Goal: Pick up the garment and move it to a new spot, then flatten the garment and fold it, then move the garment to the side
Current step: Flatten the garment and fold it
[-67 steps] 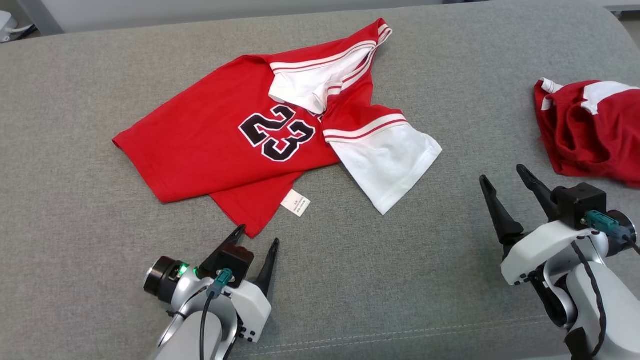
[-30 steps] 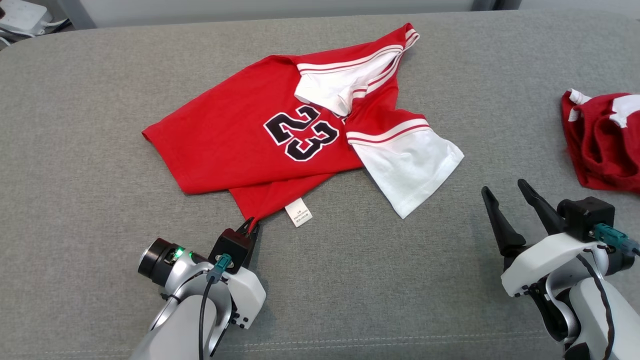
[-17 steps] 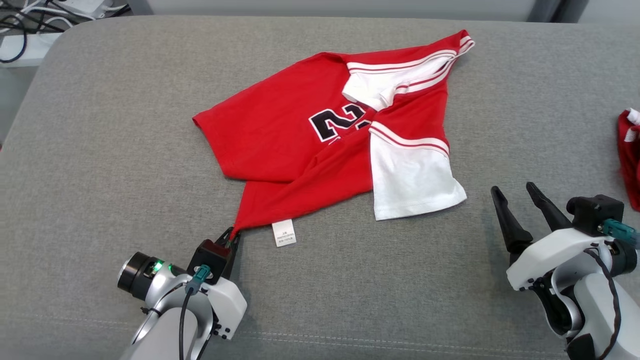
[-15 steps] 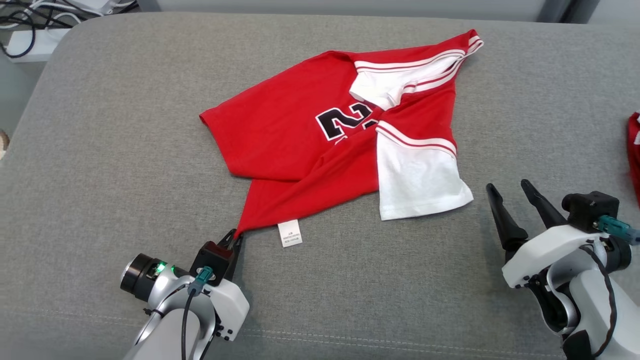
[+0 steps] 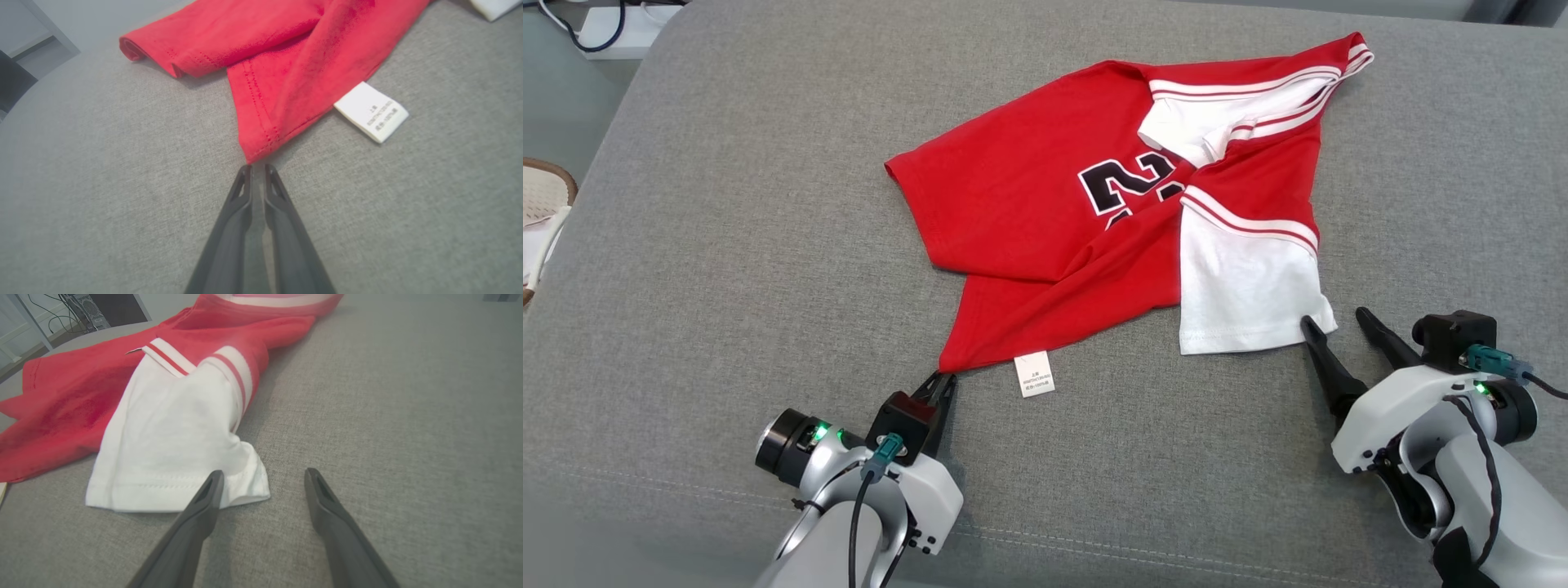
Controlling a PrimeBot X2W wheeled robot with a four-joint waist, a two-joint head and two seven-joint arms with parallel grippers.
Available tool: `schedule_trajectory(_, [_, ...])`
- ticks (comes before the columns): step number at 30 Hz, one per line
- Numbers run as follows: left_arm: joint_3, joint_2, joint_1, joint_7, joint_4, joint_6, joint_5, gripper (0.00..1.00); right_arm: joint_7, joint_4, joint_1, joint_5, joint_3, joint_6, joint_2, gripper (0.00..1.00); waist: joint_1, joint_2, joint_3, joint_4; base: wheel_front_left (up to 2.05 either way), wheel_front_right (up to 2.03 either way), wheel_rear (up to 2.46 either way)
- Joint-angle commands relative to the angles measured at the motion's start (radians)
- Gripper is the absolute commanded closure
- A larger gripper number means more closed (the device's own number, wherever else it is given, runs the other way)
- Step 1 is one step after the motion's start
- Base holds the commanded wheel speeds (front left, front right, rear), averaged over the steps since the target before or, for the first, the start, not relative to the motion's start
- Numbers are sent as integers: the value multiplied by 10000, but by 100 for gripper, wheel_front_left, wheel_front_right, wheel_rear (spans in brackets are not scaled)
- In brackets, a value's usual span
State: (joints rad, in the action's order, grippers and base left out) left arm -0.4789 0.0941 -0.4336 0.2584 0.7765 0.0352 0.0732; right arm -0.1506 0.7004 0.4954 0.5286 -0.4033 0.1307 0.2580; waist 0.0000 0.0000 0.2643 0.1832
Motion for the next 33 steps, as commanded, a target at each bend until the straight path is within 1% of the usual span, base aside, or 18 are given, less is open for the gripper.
schedule_trajectory(1, [262, 169, -202, 34, -242, -28, 49, 86, -148, -78, 117, 146, -229, 0, 17, 0, 0, 0, 6, 10, 0, 0, 0])
schedule_trajectory(2, [260, 158, -203, 34, -253, -34, 51, 86, -122, -5, 120, 218, -293, 0, -3, 4, 0, 0, 10, 13, 0, 0, 0])
schedule_trajectory(3, [260, 148, -205, 34, -267, -35, 51, 86, -102, 23, 126, 296, -387, 0, -18, 18, 0, 0, 16, 11, 0, 0, 0])
schedule_trajectory(4, [262, 136, -213, 34, -302, -36, 46, 86, -144, 59, 156, 457, -489, 0, -1, 59, 0, 0, 27, -5, 0, 0, 0])
schedule_trajectory(5, [263, 135, -219, 34, -326, -41, 42, 86, -171, 76, 181, 490, -556, 0, 20, 76, 0, 0, 33, -16, 0, 0, 0])
schedule_trajectory(6, [265, 133, -224, 34, -350, -45, 39, 86, -195, 93, 204, 548, -607, 0, 35, 96, 0, 0, 37, -27, 0, 0, 0])
schedule_trajectory(7, [265, 132, -227, 34, -372, -47, 34, 86, -226, 111, 235, 594, -650, 0, 63, 100, 0, 0, 39, -37, 0, 0, 0])
schedule_trajectory(12, [267, 129, -225, 34, -457, -63, 12, 89, -502, 11, 372, 978, -709, 0, 185, 100, 0, 0, 34, -92, 0, 0, 0])
schedule_trajectory(14, [258, 134, -215, 34, -496, -87, 0, 100, -633, -135, 420, 1172, -681, 0, 233, 100, 0, 0, 22, -121, 0, 0, 0])
schedule_trajectory(22, [258, 225, -144, 34, -581, -166, -31, 100, -876, -1152, 414, 2192, -564, 0, 599, 100, 0, 0, -139, -221, 0, 0, 0])
schedule_trajectory(26, [273, 272, -98, 34, -600, -200, -23, 100, -812, -1469, 333, 2410, -660, 0, 875, 100, 0, 0, -207, -261, 0, 0, 0])
schedule_trajectory(27, [297, 268, -67, 34, -588, -195, 3, 95, -782, -1492, 315, 2433, -684, 0, 915, 100, 0, 0, -222, -264, 0, 0, 0])
schedule_trajectory(28, [311, 266, -43, 34, -577, -191, 17, 54, -744, -1503, 293, 2455, -716, 0, 941, 100, 0, 0, -231, -261, 0, 0, 0])
schedule_trajectory(29, [313, 265, -18, 34, -578, -183, 16, 3, -721, -1509, 271, 2477, -742, 0, 951, 100, 0, 0, -240, -255, 0, 0, 0])
schedule_trajectory(30, [309, 264, 3, 34, -596, -166, 4, 0, -697, -1509, 253, 2484, -780, 0, 955, 100, 0, 0, -245, -248, 0, 0, 0])
schedule_trajectory(33, [205, 303, 61, 34, -895, -33, -190, 0, -639, -1495, 223, 2492, -891, 0, 945, 100, 0, 0, -255, -210, 0, 0, 0])
